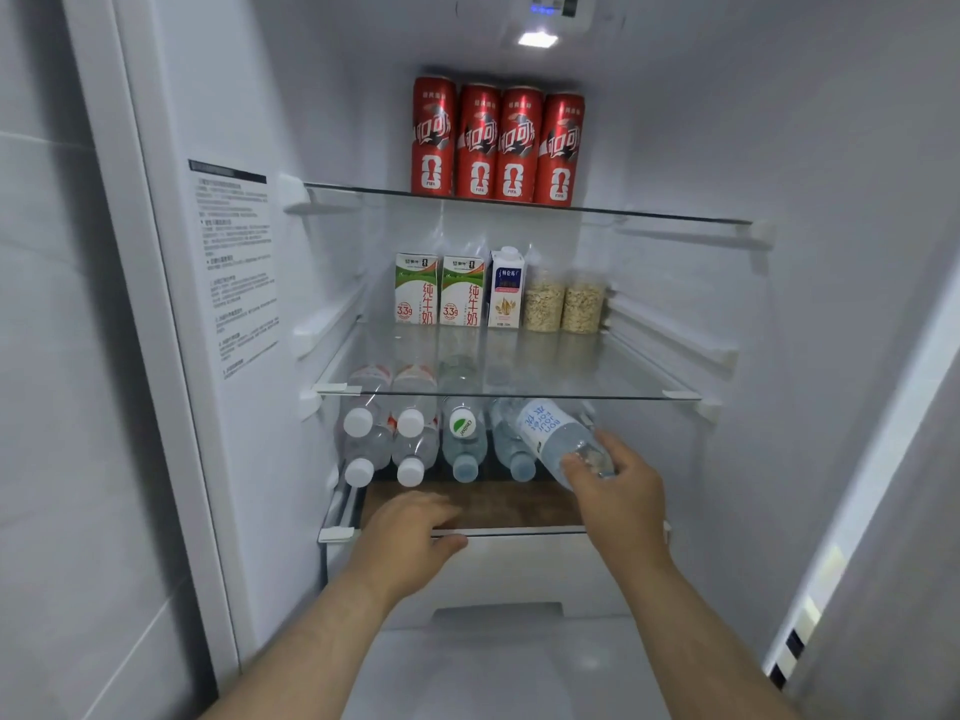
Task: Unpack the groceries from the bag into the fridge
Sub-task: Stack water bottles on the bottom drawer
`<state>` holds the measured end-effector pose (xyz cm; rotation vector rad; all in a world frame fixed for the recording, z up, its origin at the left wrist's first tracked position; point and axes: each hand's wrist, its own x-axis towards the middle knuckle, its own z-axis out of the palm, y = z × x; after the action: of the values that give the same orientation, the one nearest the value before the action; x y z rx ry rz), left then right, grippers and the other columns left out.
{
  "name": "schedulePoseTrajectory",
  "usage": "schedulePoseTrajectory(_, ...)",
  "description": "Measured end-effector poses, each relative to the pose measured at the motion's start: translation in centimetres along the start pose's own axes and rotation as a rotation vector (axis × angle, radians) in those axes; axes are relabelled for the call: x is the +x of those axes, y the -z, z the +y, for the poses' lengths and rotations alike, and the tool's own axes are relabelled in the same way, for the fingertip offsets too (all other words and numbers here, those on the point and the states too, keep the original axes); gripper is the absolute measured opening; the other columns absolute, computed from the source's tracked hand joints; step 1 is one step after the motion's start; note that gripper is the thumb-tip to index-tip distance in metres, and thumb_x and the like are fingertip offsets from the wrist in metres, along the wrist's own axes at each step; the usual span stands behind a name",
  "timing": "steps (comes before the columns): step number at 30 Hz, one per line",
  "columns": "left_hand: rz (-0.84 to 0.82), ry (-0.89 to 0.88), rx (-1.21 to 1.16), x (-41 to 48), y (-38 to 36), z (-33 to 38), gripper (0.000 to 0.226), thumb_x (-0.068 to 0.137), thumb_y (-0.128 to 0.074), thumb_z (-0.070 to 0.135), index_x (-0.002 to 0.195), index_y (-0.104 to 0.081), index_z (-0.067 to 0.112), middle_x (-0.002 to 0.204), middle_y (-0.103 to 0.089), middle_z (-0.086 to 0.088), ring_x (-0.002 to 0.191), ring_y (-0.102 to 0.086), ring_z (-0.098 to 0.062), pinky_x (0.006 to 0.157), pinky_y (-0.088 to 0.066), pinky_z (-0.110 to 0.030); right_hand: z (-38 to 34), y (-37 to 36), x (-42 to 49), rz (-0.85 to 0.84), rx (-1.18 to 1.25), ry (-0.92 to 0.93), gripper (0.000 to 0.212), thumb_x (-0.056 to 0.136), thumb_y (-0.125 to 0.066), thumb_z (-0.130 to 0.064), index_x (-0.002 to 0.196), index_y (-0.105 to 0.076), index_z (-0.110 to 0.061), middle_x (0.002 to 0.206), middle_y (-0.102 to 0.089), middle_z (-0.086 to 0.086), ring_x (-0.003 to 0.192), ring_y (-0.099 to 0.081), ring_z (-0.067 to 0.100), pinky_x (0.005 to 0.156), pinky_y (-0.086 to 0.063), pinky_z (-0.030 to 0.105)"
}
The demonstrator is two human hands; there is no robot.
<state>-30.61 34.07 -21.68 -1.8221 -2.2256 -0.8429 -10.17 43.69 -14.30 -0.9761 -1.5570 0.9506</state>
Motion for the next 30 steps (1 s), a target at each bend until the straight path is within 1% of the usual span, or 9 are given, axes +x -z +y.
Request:
schedulePoseTrajectory(5,-0.016,0.014,-0.006,0.0,-0.1,-0.1,0.039,0.09,-0.061,0.048,0.123,-0.067,0.029,0.129,-0.062,0.012,0.122,-0.053,-0.011,0.102,-0.04,-0.025,-0.1,-1.3,0.9,-0.017,-0.018,0.008,0.045,0.087,-0.072,-0.021,0.13,-0.058,-0.022,0.116,-0.062,-0.003,0.09,-0.058,0.005,0.062,-0.042,0.007)
schedulePoseTrajectory(9,-0.022,0.013,-0.007,0.0,0.1,-0.1,0.036,0.089,-0.063,0.046,0.119,-0.069,0.026,0.123,-0.065,0.01,0.117,-0.055,-0.012,0.098,-0.042,-0.026,-0.2,-2.4,2.0,-0.059,-0.059,0.025,0.036,0.087,-0.072,-0.021,0.119,-0.056,-0.024,0.105,-0.057,-0.006,0.078,-0.053,-0.002,0.057,-0.037,0.007)
schedulePoseTrajectory(13,-0.017,0.024,-0.016,0.0,0.0,-0.1,0.04,0.089,-0.063,0.047,0.125,-0.066,0.028,0.131,-0.061,0.011,0.124,-0.051,-0.011,0.104,-0.038,-0.025,-0.2,-3.3,2.9,-0.129,-0.111,0.012,0.05,0.087,-0.071,-0.027,0.133,-0.052,-0.018,0.119,-0.059,0.0,0.098,-0.057,0.014,0.069,-0.045,0.019)
schedulePoseTrajectory(16,-0.021,0.016,-0.017,0.0,-0.1,-0.2,0.041,0.089,-0.062,0.048,0.125,-0.066,0.028,0.13,-0.061,0.012,0.123,-0.052,-0.01,0.104,-0.039,-0.025,0.1,-3.7,3.4,-0.238,-0.152,0.007,0.049,0.088,-0.07,-0.022,0.133,-0.053,-0.016,0.116,-0.06,-0.003,0.095,-0.057,0.013,0.062,-0.041,0.011)
schedulePoseTrajectory(18,-0.026,0.016,-0.021,0.1,-0.2,-0.3,0.041,0.088,-0.062,0.05,0.123,-0.067,0.03,0.128,-0.062,0.014,0.121,-0.053,-0.009,0.103,-0.041,-0.026,0.3,-4.0,3.8,-0.287,-0.168,0.001,0.056,0.086,-0.07,-0.02,0.138,-0.052,-0.016,0.123,-0.062,0.001,0.102,-0.061,0.015,0.066,-0.045,0.014)
schedulePoseTrajectory(21,-0.022,0.018,-0.013,0.1,-0.4,-0.4,0.041,0.088,-0.061,0.051,0.124,-0.066,0.031,0.129,-0.061,0.015,0.122,-0.052,-0.008,0.103,-0.04,-0.025,0.1,-4.3,4.1,-0.299,-0.161,-0.017,0.058,0.086,-0.069,-0.02,0.14,-0.048,-0.022,0.125,-0.06,0.001,0.101,-0.058,0.015,0.062,-0.044,0.014)
schedulePoseTrajectory(24,0.002,0.008,-0.012,0.1,-0.4,-0.2,0.038,0.089,-0.062,0.048,0.121,-0.068,0.027,0.126,-0.063,0.012,0.12,-0.053,-0.009,0.102,-0.041,-0.025,0.0,-4.6,4.5,-0.29,-0.152,-0.026,0.05,0.085,-0.07,-0.02,0.129,-0.047,-0.026,0.12,-0.056,0.0,0.092,-0.055,0.012,0.054,-0.04,0.014)
schedulePoseTrajectory(27,0.009,-0.008,-0.022,0.1,-0.2,-0.1,0.033,0.088,-0.063,0.047,0.114,-0.071,0.027,0.115,-0.066,0.013,0.11,-0.056,-0.01,0.095,-0.045,-0.026,0.1,-5.1,4.7,-0.278,-0.188,0.011,0.048,0.083,-0.073,-0.024,0.123,-0.047,-0.029,0.124,-0.048,0.0,0.099,-0.051,0.016,0.054,-0.038,0.013)
schedulePoseTrajectory(30,0.006,-0.011,-0.032,0.0,-0.2,-0.1,0.028,0.087,-0.062,0.047,0.106,-0.071,0.028,0.105,-0.066,0.015,0.102,-0.057,-0.008,0.089,-0.048,-0.028,-0.2,-5.3,4.7,-0.308,-0.204,0.031,0.051,0.083,-0.074,-0.026,0.126,-0.048,-0.029,0.122,-0.047,-0.001,0.093,-0.05,0.011,0.051,-0.039,0.01)
